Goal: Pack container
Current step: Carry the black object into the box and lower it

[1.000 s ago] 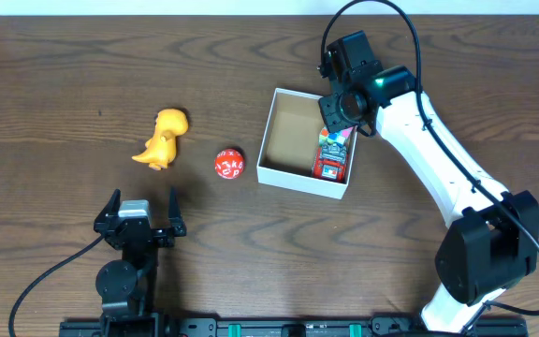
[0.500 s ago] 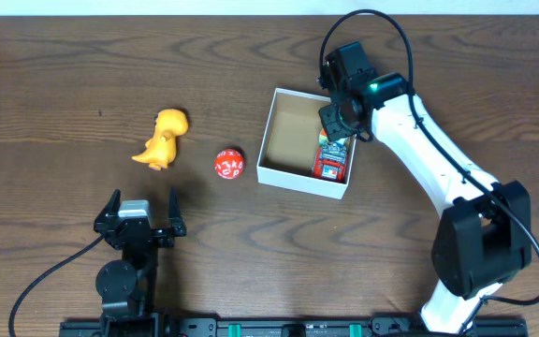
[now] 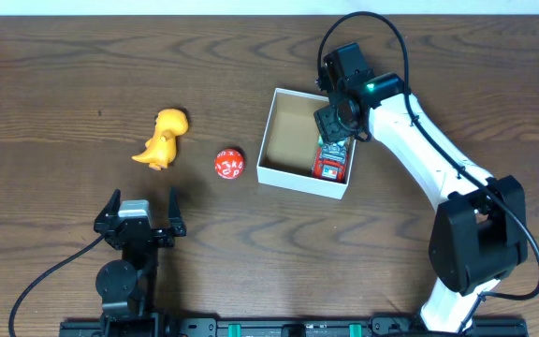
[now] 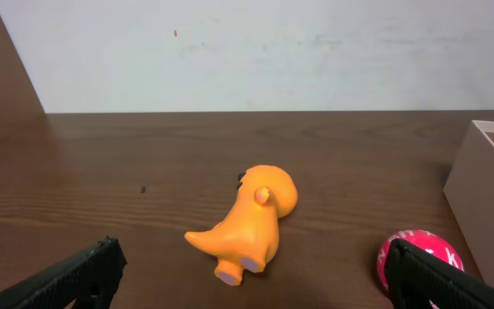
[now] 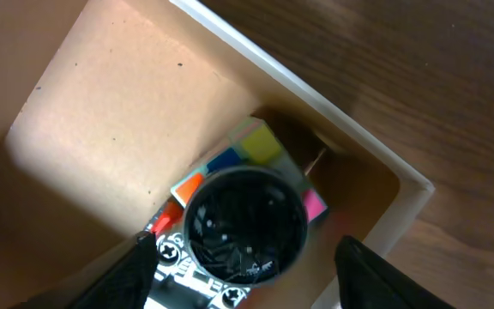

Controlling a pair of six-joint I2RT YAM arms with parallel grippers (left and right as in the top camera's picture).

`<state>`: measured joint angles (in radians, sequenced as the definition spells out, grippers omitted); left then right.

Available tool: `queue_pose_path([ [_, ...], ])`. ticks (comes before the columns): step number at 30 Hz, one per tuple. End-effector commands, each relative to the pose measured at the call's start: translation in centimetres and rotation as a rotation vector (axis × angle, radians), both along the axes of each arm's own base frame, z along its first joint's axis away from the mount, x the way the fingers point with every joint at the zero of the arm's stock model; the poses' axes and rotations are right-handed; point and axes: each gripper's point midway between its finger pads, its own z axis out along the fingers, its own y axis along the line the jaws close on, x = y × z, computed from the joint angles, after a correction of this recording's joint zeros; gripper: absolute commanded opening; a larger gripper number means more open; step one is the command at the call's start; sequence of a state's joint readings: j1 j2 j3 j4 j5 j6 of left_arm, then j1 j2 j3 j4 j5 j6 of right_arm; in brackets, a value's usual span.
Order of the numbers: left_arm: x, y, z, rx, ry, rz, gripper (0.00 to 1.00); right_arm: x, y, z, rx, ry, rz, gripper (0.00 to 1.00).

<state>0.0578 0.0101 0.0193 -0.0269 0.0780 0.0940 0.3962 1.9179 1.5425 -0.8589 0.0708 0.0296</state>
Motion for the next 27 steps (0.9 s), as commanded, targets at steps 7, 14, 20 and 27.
queue_pose_path([
  [7,-0.1,-0.3,-1.5,-0.005,0.047,-0.014,0.98,0.5,-0.4,-0.5,-0.005,-0.003,-0.004,0.69],
  [14,-0.1,-0.3,-1.5,-0.005,0.046,-0.014,0.98,1.3,-0.6,-0.9,-0.006,-0.020,0.002,0.62],
  [20,-0.1,-0.3,-1.5,-0.004,0.046,-0.014,0.98,1.2,-1.4,-2.5,-0.021,0.021,-0.014,0.59],
  [27,-0.1,-0.3,-1.5,-0.004,0.046,-0.014,0.98,2.6,-2.0,-2.6,-0.012,-0.018,-0.033,0.52],
])
